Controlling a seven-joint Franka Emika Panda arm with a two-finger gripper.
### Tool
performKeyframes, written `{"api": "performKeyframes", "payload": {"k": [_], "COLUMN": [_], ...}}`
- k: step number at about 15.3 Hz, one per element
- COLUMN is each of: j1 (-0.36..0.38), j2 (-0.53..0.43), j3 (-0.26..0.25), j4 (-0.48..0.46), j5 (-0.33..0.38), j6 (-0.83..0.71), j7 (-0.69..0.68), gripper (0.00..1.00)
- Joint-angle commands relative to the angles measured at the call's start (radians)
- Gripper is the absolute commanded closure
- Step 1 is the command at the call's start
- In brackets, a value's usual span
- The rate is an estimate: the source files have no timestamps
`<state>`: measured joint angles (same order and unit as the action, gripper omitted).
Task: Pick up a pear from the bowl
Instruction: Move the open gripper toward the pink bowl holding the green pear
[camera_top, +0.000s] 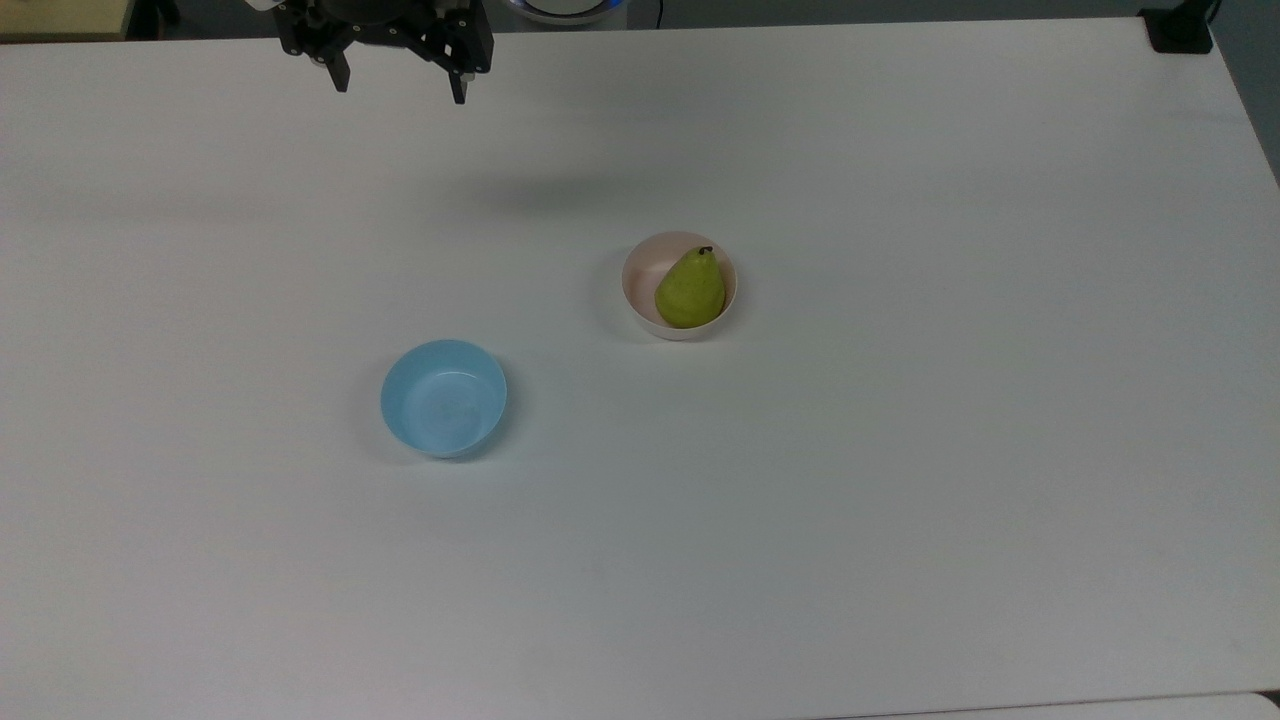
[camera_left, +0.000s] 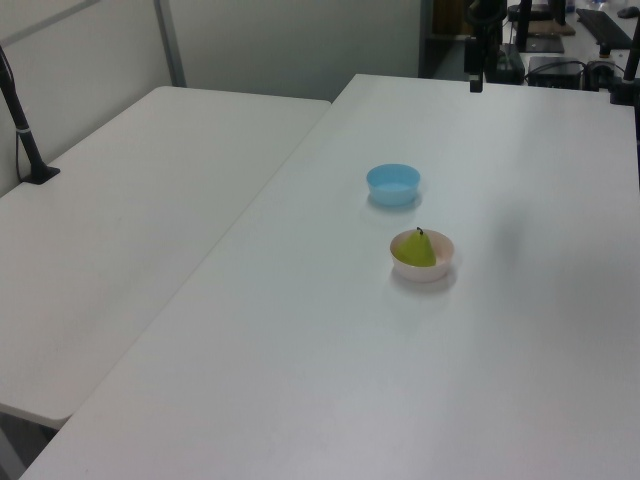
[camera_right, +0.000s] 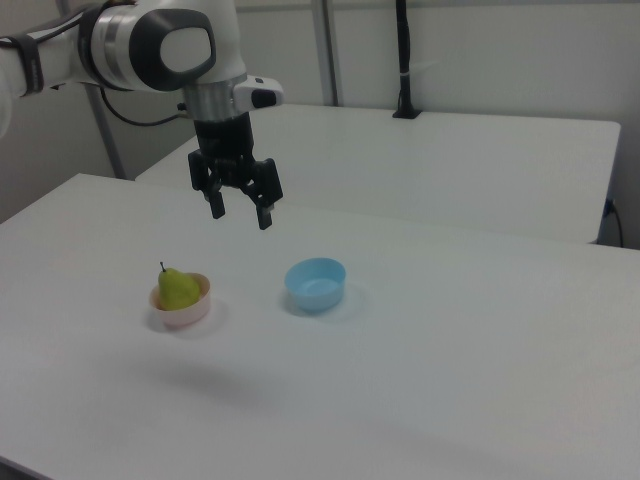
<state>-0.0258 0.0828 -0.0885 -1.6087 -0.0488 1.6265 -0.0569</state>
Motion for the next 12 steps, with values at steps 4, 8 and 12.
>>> {"api": "performKeyframes", "payload": {"k": [4, 8, 12], "j1": [0.004, 0.05, 0.137], "j2": [-0.02, -0.014, 0.017], "j3": [-0.008, -0.039, -0.06], "j4": [-0.022, -0.022, -0.02], "j5": [-0.003, -0.002, 0.0], "j6": [-0.007, -0.005, 0.007], "j7": [-0.054, -0.054, -0.052], "gripper": [0.0, 0.0, 0.0]}}
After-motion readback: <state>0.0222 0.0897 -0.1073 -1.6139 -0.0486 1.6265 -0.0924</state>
